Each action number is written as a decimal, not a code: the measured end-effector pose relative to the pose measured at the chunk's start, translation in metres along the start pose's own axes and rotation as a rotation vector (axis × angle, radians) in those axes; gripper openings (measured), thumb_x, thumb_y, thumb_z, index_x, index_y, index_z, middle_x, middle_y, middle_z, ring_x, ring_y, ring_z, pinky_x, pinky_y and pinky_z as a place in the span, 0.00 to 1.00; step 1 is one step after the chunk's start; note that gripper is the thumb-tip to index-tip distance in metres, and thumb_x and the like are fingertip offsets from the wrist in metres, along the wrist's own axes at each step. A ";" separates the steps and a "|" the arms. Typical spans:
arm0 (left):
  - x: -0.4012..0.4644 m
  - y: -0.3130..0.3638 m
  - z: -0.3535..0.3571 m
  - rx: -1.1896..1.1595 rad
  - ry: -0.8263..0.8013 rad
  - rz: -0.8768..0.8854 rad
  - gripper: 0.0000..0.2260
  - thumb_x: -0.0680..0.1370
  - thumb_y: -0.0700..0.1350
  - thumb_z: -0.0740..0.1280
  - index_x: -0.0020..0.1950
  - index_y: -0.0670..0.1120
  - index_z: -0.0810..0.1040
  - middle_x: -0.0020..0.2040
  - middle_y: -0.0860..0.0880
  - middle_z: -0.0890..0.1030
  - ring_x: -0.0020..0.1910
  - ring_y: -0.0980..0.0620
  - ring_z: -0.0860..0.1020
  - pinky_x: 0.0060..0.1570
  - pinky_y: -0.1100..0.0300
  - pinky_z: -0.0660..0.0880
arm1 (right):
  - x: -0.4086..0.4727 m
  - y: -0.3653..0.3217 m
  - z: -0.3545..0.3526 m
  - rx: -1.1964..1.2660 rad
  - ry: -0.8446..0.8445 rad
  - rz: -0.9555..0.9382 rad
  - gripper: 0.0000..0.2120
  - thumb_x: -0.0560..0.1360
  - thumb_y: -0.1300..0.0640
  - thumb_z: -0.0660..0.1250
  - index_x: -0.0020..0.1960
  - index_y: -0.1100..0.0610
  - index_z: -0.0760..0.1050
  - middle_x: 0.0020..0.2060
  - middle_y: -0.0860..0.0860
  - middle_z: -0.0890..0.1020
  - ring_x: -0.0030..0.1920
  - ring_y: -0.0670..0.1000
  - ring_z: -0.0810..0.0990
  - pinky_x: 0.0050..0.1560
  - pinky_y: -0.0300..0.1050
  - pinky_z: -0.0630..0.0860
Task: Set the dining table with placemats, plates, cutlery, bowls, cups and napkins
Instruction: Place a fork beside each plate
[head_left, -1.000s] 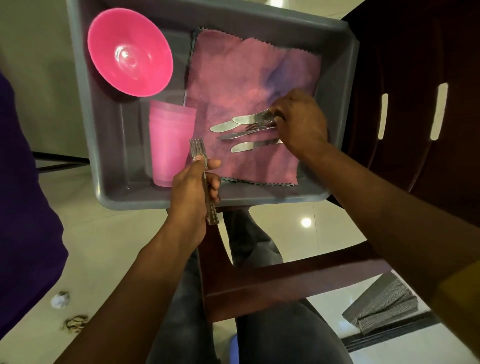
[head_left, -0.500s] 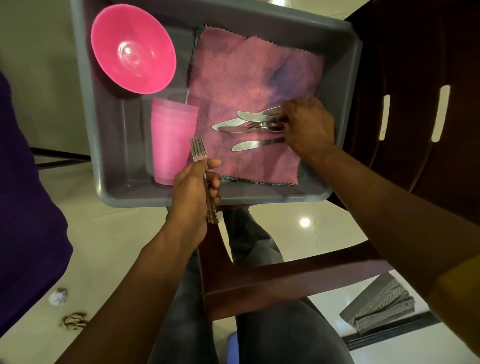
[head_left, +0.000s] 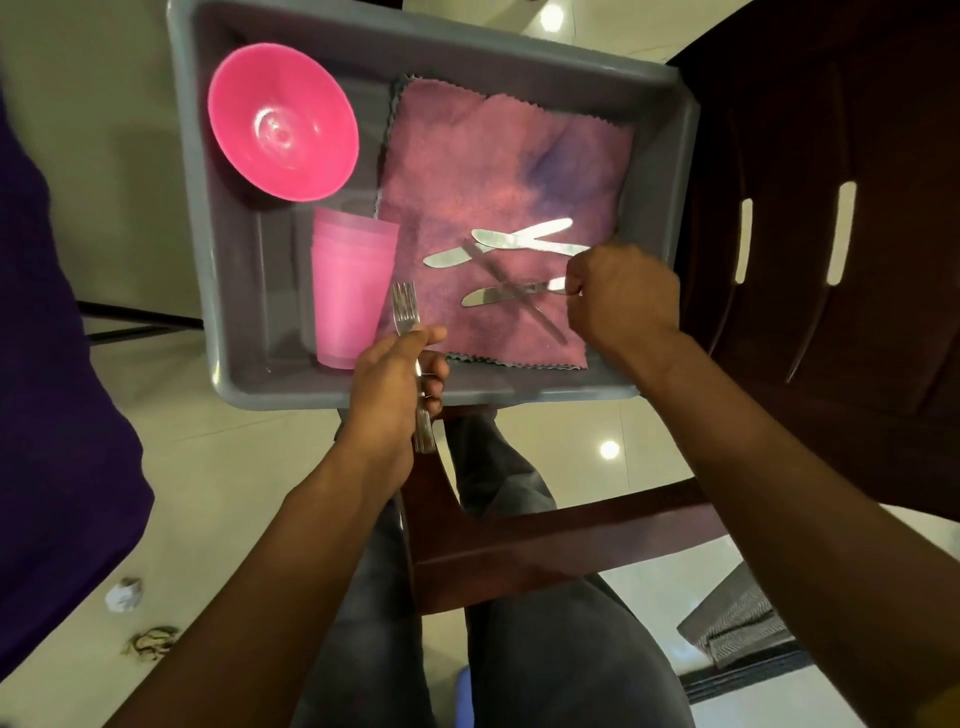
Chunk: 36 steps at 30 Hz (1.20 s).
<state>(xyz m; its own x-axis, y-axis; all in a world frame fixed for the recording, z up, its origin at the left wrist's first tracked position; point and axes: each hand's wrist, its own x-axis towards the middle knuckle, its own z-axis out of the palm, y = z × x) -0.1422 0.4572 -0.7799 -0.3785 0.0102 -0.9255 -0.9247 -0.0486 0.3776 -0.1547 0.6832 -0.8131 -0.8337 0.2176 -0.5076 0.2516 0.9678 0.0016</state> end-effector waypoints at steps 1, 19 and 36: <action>-0.004 0.003 0.001 0.005 0.000 -0.001 0.10 0.86 0.45 0.62 0.58 0.43 0.81 0.33 0.50 0.77 0.33 0.53 0.72 0.34 0.59 0.68 | -0.006 0.000 -0.005 -0.007 0.037 -0.001 0.12 0.71 0.66 0.70 0.50 0.55 0.85 0.46 0.56 0.84 0.45 0.60 0.83 0.40 0.44 0.72; -0.103 0.066 0.017 -0.226 -0.108 -0.023 0.10 0.85 0.48 0.62 0.53 0.45 0.80 0.37 0.49 0.79 0.32 0.54 0.75 0.35 0.60 0.69 | -0.092 -0.023 -0.150 1.255 -0.044 0.361 0.03 0.75 0.63 0.74 0.45 0.56 0.85 0.39 0.50 0.86 0.38 0.46 0.83 0.39 0.43 0.81; -0.209 0.109 0.003 -0.548 -0.044 0.029 0.16 0.86 0.57 0.58 0.48 0.48 0.76 0.40 0.49 0.77 0.33 0.51 0.79 0.32 0.58 0.81 | -0.180 -0.109 -0.199 0.943 -0.081 -0.253 0.13 0.74 0.60 0.75 0.56 0.48 0.84 0.46 0.42 0.85 0.43 0.43 0.82 0.47 0.36 0.79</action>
<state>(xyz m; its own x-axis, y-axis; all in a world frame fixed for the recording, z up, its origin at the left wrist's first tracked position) -0.1641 0.4529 -0.5449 -0.4159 0.0427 -0.9084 -0.7615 -0.5624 0.3222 -0.1299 0.5641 -0.5507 -0.8898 -0.0253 -0.4556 0.3892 0.4791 -0.7868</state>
